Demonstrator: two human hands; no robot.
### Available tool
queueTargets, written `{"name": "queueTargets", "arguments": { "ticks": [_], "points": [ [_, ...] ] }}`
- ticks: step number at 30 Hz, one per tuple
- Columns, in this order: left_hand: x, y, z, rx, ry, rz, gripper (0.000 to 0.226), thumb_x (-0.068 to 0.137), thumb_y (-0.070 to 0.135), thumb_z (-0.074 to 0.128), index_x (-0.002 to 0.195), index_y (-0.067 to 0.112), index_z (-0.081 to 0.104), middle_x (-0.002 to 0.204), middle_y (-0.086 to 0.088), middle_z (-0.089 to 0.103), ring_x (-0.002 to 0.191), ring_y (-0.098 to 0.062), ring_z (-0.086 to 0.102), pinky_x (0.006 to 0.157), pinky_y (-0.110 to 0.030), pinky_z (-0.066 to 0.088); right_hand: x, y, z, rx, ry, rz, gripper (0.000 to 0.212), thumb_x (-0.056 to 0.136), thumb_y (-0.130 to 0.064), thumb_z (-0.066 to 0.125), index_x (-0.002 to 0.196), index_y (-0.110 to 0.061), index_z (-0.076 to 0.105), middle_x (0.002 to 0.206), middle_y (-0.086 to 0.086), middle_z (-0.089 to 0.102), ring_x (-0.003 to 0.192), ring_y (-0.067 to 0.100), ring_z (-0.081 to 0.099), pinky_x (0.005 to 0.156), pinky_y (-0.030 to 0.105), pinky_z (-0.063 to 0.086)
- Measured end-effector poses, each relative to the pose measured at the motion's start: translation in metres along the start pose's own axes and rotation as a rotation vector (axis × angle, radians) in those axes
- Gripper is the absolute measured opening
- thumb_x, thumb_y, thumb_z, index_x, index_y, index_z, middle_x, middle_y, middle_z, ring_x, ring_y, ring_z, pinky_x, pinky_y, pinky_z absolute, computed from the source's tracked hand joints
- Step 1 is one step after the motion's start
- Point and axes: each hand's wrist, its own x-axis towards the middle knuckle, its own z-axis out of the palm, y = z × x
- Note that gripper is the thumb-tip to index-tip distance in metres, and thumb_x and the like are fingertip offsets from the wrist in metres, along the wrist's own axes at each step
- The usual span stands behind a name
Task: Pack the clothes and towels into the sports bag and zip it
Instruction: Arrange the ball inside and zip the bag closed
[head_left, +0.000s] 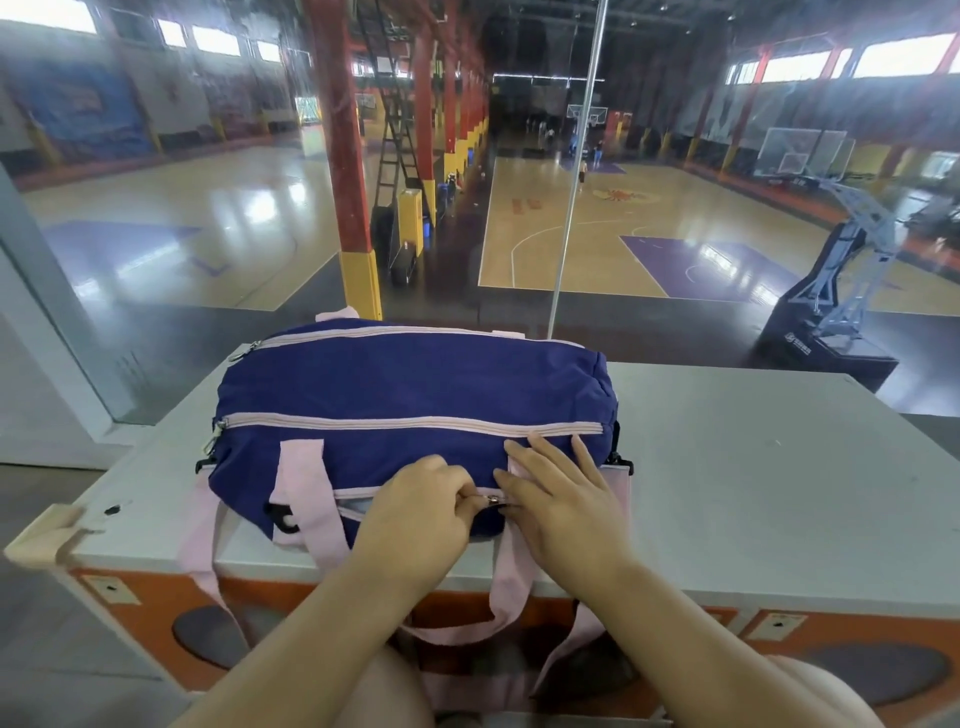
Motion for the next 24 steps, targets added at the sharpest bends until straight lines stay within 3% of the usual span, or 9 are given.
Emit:
{"name": "queueTargets", "arguments": {
  "ticks": [8,11,14,18,24],
  "points": [
    [-0.028,-0.070,-0.033,0.039,0.090,-0.193,0.009,0.087,0.022,0.061,0.079,0.022,0.058,0.081,0.008,0.050,0.071,-0.006,0.046,0.060,-0.016,0.032,-0.004,-0.002,0.005,0.005,-0.032,0.103,0.038,0.065,-0.022,0.085,0.101,-0.022,0.073,0.113,0.000,0.070,0.107,0.021,0.065,0.094,0.044,0.046],
    [-0.042,-0.096,-0.044,0.068,0.104,-0.259,0.012,0.088,0.017,0.058,0.079,0.023,0.055,0.086,0.002,0.052,0.075,-0.013,0.050,0.069,-0.023,0.037,-0.003,-0.009,0.002,-0.007,-0.034,0.157,0.038,0.061,-0.023,0.088,0.096,-0.022,0.074,0.108,0.000,0.072,0.103,0.022,0.067,0.089,0.045,0.051],
    [-0.046,-0.097,-0.042,0.074,0.114,-0.260,0.010,0.092,0.021,0.052,0.083,0.024,0.051,0.088,0.004,0.049,0.076,-0.011,0.049,0.070,-0.021,0.036,0.005,-0.021,-0.003,-0.042,-0.026,0.219,0.043,0.051,-0.021,0.090,0.090,-0.022,0.072,0.104,0.003,0.072,0.097,0.027,0.067,0.081,0.050,0.053],
    [-0.040,-0.090,-0.038,0.049,0.165,-0.256,0.010,0.092,0.025,0.052,0.085,0.021,0.056,0.089,0.005,0.050,0.076,-0.009,0.051,0.073,-0.024,0.043,0.016,-0.039,-0.002,-0.096,0.020,0.119,0.040,0.059,-0.027,0.085,0.097,-0.025,0.070,0.111,0.004,0.067,0.103,0.029,0.062,0.084,0.057,0.049],
    [-0.044,-0.101,-0.040,0.052,0.156,-0.315,0.007,0.092,0.023,0.051,0.085,0.022,0.051,0.090,0.004,0.050,0.077,-0.010,0.050,0.071,-0.020,0.038,0.016,-0.038,-0.001,-0.099,0.017,0.088,0.038,0.047,-0.013,0.090,0.077,-0.022,0.069,0.088,-0.002,0.072,0.081,0.022,0.068,0.076,0.053,0.051]
  ]
}}
